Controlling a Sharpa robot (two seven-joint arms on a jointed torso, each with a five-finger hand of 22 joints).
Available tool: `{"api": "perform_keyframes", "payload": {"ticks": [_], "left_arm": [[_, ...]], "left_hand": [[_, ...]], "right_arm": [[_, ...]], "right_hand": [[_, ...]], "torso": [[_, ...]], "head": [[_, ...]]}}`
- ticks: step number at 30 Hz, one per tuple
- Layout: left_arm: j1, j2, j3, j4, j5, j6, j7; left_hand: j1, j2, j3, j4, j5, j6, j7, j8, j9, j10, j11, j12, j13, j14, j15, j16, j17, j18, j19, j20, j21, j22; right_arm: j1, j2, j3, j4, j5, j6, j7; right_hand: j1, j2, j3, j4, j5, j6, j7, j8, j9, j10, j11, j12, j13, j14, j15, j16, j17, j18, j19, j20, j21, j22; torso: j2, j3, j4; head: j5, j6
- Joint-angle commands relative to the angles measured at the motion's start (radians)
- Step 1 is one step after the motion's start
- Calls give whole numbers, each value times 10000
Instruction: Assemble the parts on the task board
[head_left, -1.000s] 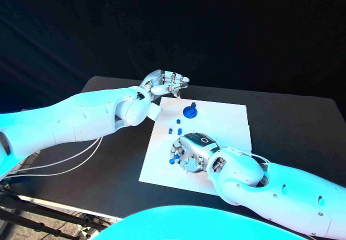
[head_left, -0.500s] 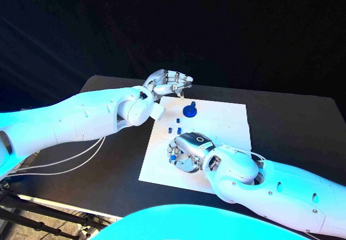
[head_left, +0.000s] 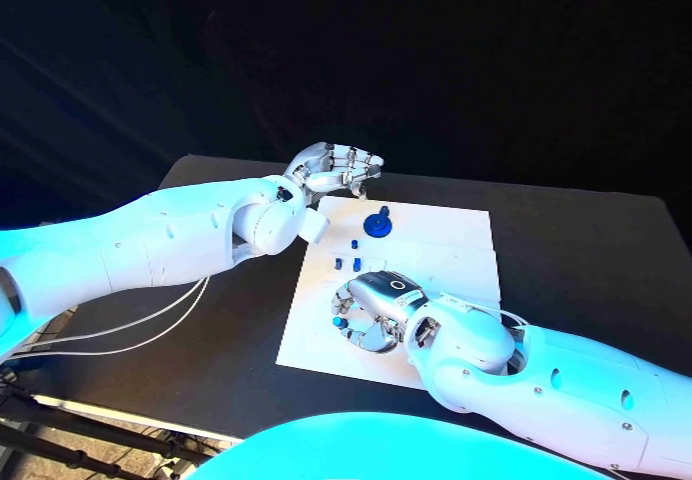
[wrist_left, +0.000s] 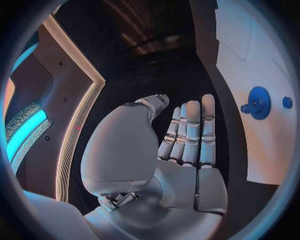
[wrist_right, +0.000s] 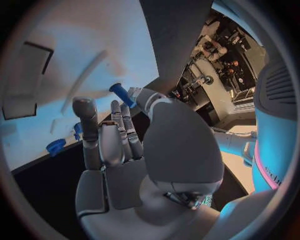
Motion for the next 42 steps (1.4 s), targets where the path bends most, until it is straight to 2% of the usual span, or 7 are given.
{"api": "perform_keyframes", "payload": {"ticks": [1,17,23,29,35,38,42], "left_arm": [[9,1,11,-19,76,42,55],[8,-82,10,-119,52,25,93],[6,-244,4,-67,54,40,102],[0,-492,-8,78,110,103,178],[-19,-771,-18,338,165,159,230],[-33,-875,-26,469,222,202,303],[-42,-947,-35,579,270,252,350]], "left_hand": [[7,44,-4,62,8,-68,80,20,2,-92,8,37,-9,-74,14,49,-9,137,14,22,-32,0],[23,46,4,53,10,-92,82,18,0,-114,11,37,-14,-81,17,50,-13,136,12,23,-34,1],[28,48,6,50,10,-95,81,22,1,-121,12,39,-16,-84,18,51,-14,136,12,23,-35,1],[16,36,-6,56,4,-90,80,36,5,-128,15,46,-19,-89,22,54,-17,134,9,26,-38,1],[-11,-23,-48,59,-3,-89,69,60,12,-137,12,64,-22,-101,26,61,-21,131,0,31,-47,0],[-24,-38,-62,64,-5,-88,67,68,15,-141,12,69,-23,-106,27,63,-22,130,-3,33,-50,-1],[-29,-48,-71,66,-5,-89,64,74,16,-145,11,72,-24,-112,28,63,-23,130,-7,34,-54,-1]], "right_arm": [[-24,-54,-1,66,-58,-501,235],[188,-1404,115,940,451,-1731,812],[497,-2647,231,1458,1488,-2392,1480],[818,-3992,279,1830,3315,-1956,1301],[966,-5121,289,2107,4388,-1281,658],[959,-5489,284,2177,4584,-989,300],[805,-5807,274,2224,4341,-671,-221]], "right_hand": [[270,172,-502,-73,63,-51,61,-150,-60,-452,40,12,-70,-154,28,-216,-373,175,-206,32,-552,-320],[609,444,-1257,114,152,-28,2,-415,-206,-470,-9,526,-24,-199,-16,-371,-608,184,-167,21,-817,-433],[-107,405,-1418,963,89,247,-98,-474,-234,452,-187,1180,50,-96,-139,-286,-410,117,71,-58,-568,-233],[-344,159,-1812,1650,-103,234,-319,-600,-213,2951,-676,2932,1056,341,-539,412,1113,-213,1024,-401,1247,926],[-752,620,-3184,1824,-105,-157,-449,278,426,2463,-790,6789,5859,635,-630,1150,2729,-465,1643,-525,2604,1961],[-849,892,-3759,1853,-85,-416,-471,948,752,3270,-827,9920,9624,779,-636,1473,3573,-545,1825,-533,3060,2338],[-750,1072,-4072,1863,-89,-492,-522,1414,910,3971,-827,11628,11618,857,-645,1634,4037,-581,1907,-540,3269,2528]], "torso": [[-5,11,-11],[-7,-14,4],[-8,-14,-24],[-32,-11,-99],[-65,-4,-185],[-78,5,-198],[-67,-9,-196]], "head": [[-17,39],[-191,180],[-768,353],[-1370,487],[-1831,534],[-1951,517],[-2117,503]]}}
